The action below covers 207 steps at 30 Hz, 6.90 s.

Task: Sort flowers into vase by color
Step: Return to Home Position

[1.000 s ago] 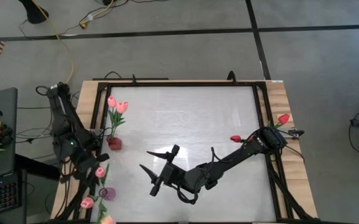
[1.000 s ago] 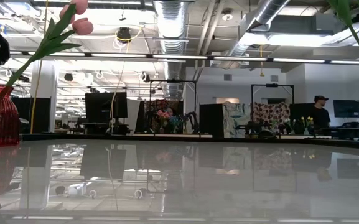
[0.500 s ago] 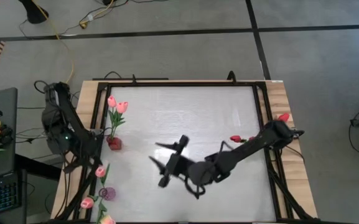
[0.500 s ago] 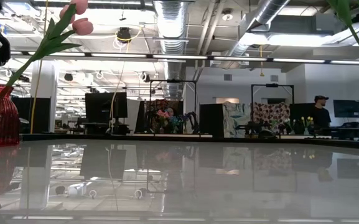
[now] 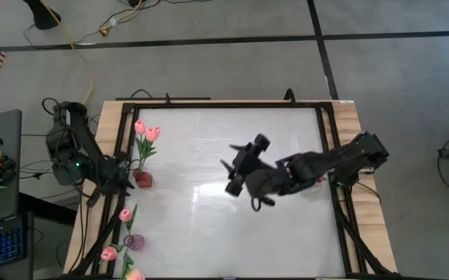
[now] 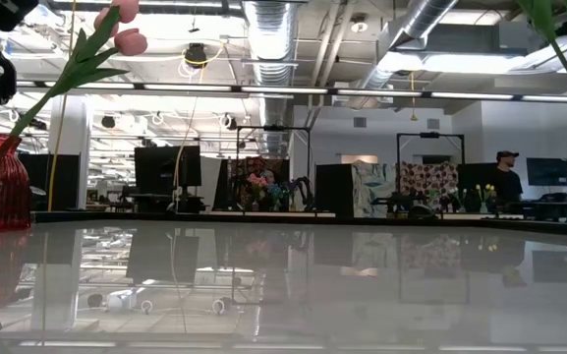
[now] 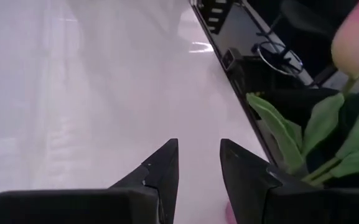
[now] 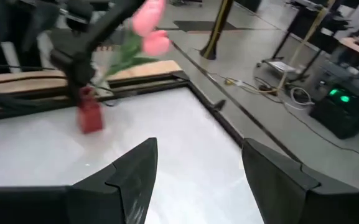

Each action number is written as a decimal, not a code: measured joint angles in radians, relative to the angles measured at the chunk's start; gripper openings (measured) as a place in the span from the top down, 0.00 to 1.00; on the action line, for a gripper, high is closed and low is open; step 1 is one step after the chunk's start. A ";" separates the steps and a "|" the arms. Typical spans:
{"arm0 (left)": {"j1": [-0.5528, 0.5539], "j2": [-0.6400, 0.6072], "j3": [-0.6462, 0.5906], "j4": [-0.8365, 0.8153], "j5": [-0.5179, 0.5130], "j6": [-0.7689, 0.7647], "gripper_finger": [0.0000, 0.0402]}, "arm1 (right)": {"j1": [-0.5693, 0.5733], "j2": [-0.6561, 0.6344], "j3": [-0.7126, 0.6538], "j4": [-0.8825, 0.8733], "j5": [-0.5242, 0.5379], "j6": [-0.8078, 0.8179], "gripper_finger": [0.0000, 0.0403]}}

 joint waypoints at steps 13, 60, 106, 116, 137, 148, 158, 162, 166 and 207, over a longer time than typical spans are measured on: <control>0.000 0.000 0.005 -0.027 -0.120 0.011 0.74 | -0.109 -0.259 -0.049 -0.243 0.022 0.000 0.35; 0.000 -0.142 -0.052 -0.002 -0.457 -0.004 0.74 | -1.276 -0.725 -1.406 1.184 -1.258 -0.148 0.96; 0.000 -0.461 -0.495 0.688 -0.320 0.490 0.74 | -0.696 -0.988 -1.784 1.430 -0.733 -0.113 0.96; 0.009 -0.458 -0.605 0.807 -0.320 0.517 0.74 | -0.721 -0.995 -1.784 1.412 -0.877 -0.105 0.95; 0.457 -0.458 -0.648 0.889 0.105 0.580 0.74 | -0.756 -0.995 -1.785 1.413 -1.033 -0.097 0.95; 0.664 -0.458 -0.648 0.843 0.298 0.562 0.74 | -0.756 -0.995 -1.786 1.394 -1.050 -0.095 0.95; 0.668 -0.458 -0.647 0.803 0.632 0.478 0.74 | -0.756 -0.995 -1.786 1.382 -1.050 -0.086 0.95; 0.668 -0.458 -0.649 0.760 0.615 0.496 0.74 | -0.748 -0.995 -1.786 1.382 -1.065 -0.090 0.95; 0.668 -0.458 -0.690 0.797 0.572 0.517 0.74 | -0.741 -0.995 -1.786 1.381 -1.098 -0.098 0.95; 0.669 -0.458 -0.771 0.824 0.250 0.561 0.74 | -0.742 -0.996 -1.762 1.258 -1.098 -0.105 0.88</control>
